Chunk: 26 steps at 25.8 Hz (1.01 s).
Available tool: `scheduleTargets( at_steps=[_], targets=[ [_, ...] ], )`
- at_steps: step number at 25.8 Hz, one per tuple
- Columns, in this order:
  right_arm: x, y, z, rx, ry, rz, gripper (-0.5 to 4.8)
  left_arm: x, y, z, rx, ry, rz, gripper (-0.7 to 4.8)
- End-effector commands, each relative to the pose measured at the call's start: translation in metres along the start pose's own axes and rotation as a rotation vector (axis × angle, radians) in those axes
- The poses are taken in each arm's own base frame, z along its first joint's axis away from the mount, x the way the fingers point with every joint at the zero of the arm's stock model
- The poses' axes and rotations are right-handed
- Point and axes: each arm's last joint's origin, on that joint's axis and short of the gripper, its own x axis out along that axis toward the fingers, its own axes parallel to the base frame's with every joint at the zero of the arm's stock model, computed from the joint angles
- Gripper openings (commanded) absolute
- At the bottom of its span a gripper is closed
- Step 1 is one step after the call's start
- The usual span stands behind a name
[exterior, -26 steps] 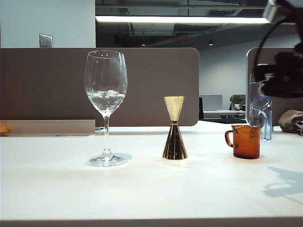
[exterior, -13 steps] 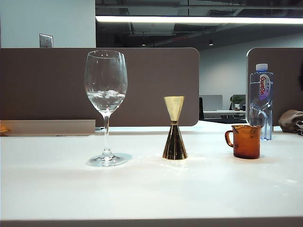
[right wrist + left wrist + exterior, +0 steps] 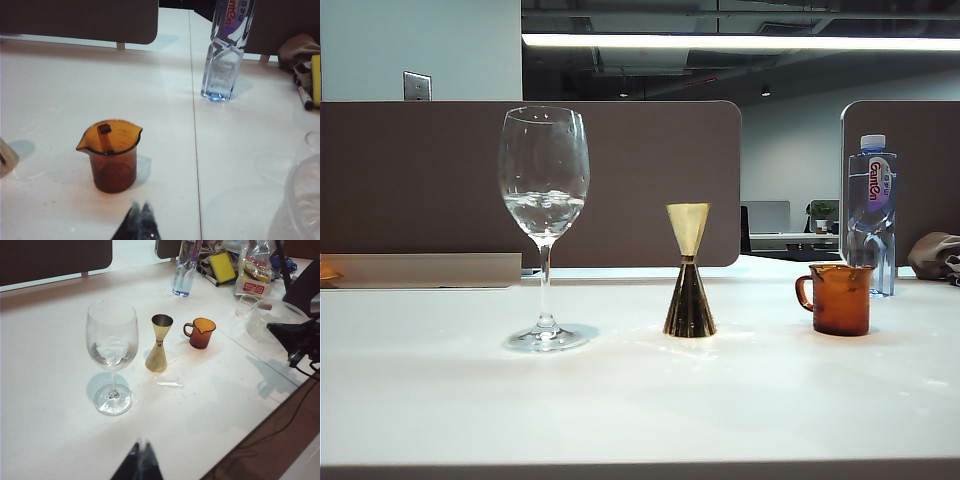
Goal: Pick up the small amber measuring cup and pour the water in it into the jigger, then pick up the jigger and pour the water in it into the wine glass.
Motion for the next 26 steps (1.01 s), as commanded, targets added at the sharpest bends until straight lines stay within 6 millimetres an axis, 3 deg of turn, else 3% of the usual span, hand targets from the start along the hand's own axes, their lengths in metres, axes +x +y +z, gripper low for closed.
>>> scheduleTargets(
  at_steps=[1, 18, 26],
  targets=[
    [-0.005, -0.001, 0.008, 0.013, -0.061, -0.003, -0.01, -0.001, 0.000, 0.002, 0.005, -0.012, -0.004, -0.02],
    [-0.033, -0.018, 0.037, 0.081, -0.372, -0.099, -0.01, -0.001, 0.000, 0.002, 0.005, -0.012, -0.004, -0.02],
    [-0.036, -0.018, 0.026, 0.072, -0.322, -0.095, -0.01, -0.001, 0.000, 0.002, 0.005, -0.012, -0.004, -0.02]
  ],
)
